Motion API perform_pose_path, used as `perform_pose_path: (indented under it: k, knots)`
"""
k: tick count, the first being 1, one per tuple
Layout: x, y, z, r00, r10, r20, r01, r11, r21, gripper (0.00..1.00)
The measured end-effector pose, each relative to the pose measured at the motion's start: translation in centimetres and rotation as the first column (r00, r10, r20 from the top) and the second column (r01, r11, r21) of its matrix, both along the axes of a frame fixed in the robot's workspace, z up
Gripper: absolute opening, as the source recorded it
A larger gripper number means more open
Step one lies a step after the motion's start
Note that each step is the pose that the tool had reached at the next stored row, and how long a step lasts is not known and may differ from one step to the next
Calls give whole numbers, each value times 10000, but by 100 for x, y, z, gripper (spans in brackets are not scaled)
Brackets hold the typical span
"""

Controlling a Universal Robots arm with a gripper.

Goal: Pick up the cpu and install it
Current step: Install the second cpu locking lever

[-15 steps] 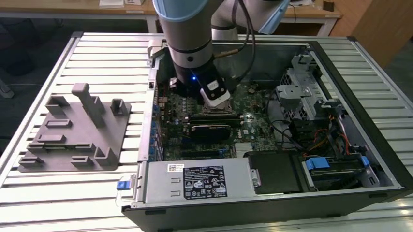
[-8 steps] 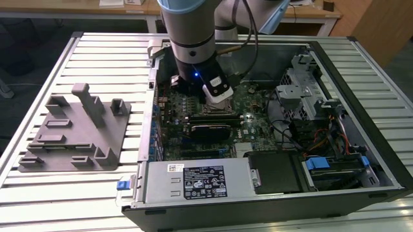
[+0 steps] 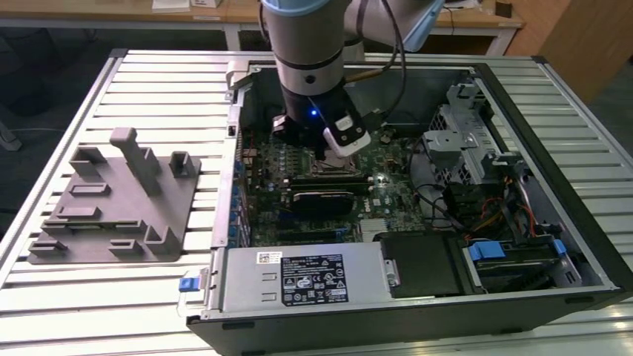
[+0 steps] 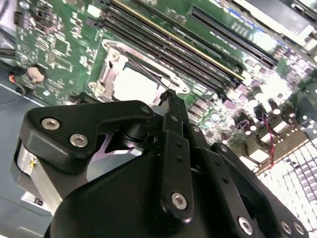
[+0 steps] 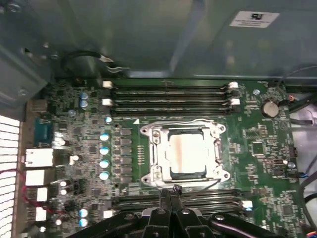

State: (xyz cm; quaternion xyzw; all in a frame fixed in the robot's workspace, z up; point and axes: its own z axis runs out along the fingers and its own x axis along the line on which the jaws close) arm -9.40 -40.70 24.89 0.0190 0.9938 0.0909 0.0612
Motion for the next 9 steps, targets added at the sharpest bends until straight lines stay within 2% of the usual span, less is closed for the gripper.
perform_pose_path:
  k: [4,5,9]
  knots:
    - [73,0,-1,10000,-13,-34,13,10000,-46,11]
    - [85,0,-2,10000,-18,-52,17,10000,-95,11]
    - [123,0,-4,9999,-46,-135,40,9989,-458,11]
